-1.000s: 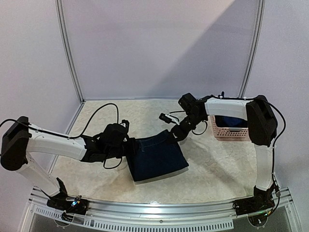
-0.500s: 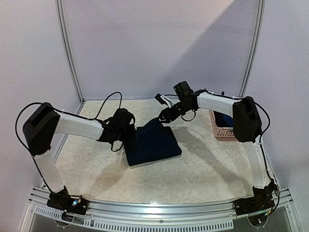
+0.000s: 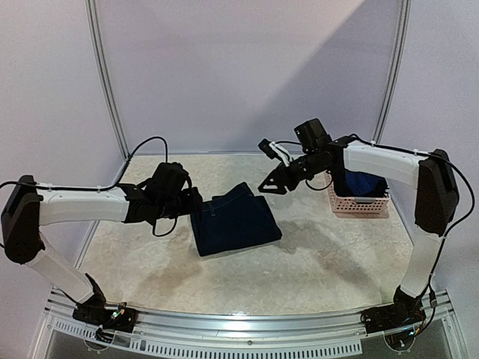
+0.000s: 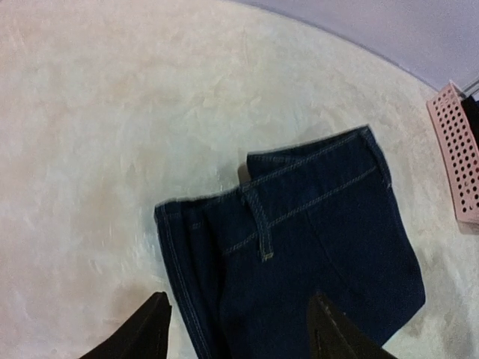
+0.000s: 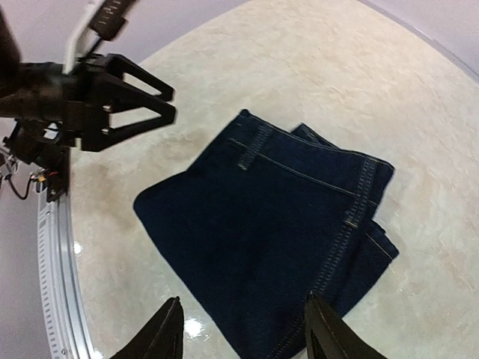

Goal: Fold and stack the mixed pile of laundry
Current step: Adjust the square-folded shorts at the center of the board, then move the square-folded shorts to the corner of the board.

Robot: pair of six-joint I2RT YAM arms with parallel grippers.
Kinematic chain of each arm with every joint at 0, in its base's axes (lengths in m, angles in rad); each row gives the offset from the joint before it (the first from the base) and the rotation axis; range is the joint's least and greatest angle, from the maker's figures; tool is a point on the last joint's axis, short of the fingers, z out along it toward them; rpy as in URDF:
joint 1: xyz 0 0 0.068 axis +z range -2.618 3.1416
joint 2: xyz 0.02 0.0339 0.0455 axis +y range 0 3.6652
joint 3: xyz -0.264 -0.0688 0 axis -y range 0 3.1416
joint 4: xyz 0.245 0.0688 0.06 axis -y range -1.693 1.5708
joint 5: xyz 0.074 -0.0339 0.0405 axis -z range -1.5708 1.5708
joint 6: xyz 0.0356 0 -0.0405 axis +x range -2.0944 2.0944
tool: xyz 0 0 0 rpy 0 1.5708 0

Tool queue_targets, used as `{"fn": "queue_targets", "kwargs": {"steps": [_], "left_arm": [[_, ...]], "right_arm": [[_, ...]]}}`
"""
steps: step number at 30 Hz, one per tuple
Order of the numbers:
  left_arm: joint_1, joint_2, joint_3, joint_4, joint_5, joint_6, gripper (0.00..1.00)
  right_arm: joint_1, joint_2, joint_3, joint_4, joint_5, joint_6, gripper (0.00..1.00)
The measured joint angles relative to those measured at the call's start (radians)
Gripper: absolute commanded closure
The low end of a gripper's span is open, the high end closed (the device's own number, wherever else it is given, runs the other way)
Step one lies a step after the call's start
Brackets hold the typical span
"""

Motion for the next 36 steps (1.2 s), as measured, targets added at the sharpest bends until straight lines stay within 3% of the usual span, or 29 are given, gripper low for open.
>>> {"fn": "queue_targets", "kwargs": {"steps": [5,13,23,26,31,34,36], "left_arm": [[0.000,-0.011,-0.050,-0.064,0.140,-0.056,0.26],[0.012,0.021,-0.193,0.012,0.315,-0.181,0.25],[0.081,0.150,-0.251,0.361,0.503,-0.277,0.32],[0.090,0.196,-0.251,0.450,0.539,-0.301,0.45],[0.103,0.265,-0.241,0.530,0.577,-0.325,0.85],[0.107,0.283,-0.193,0.453,0.577,-0.301,1.00],[0.107,0.283,-0.115,0.320,0.555,-0.244,1.00]], "right_arm": [[0.029,-0.024,-0.051,0.018,-0.062,-0.042,0.46],[0.036,0.117,-0.060,0.002,-0.105,-0.067,0.47],[0.066,0.259,-0.045,0.000,-0.096,-0.065,0.50],[0.066,0.274,-0.032,-0.001,-0.102,-0.063,0.50],[0.066,0.278,-0.025,-0.006,-0.101,-0.062,0.51],[0.066,0.278,-0.017,-0.021,-0.099,-0.063,0.50],[0.066,0.278,-0.003,-0.049,-0.094,-0.071,0.49]]}}
